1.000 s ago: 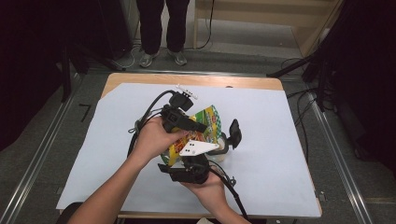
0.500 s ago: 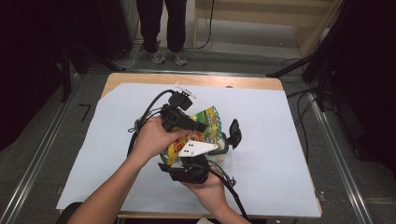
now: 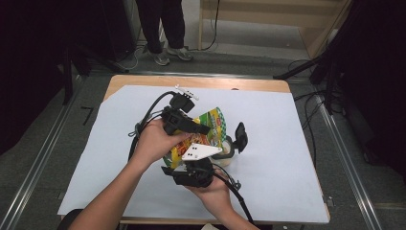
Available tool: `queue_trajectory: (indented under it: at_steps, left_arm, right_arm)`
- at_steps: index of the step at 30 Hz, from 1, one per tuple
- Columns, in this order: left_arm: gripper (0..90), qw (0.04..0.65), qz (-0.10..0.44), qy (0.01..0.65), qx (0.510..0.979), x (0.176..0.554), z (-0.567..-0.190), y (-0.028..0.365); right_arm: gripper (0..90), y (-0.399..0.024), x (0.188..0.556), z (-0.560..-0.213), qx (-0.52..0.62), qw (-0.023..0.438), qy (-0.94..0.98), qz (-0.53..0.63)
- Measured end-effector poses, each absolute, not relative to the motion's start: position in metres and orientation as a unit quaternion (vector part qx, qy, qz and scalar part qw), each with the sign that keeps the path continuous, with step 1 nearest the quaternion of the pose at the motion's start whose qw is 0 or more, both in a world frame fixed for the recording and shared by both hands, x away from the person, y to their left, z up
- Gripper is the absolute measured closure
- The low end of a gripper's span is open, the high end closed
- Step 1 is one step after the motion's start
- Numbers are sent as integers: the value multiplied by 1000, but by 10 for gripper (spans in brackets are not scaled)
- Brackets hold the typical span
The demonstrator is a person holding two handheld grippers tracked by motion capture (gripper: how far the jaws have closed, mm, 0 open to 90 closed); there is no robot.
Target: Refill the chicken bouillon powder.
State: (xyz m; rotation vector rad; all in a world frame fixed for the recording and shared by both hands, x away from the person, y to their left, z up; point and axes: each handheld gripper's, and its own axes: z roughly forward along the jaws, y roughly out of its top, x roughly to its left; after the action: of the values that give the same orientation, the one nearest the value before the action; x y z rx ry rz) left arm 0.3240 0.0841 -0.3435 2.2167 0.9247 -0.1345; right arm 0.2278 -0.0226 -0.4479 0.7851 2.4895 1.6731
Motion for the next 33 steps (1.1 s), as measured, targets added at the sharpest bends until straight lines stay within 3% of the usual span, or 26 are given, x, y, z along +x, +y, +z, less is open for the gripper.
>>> queue_trajectory:
  at_steps: [33]
  left_arm:
    - [764,356,-62,366,857,326,-349,87]
  right_arm:
    - [601,-21,228,-450,252,18,808,533]
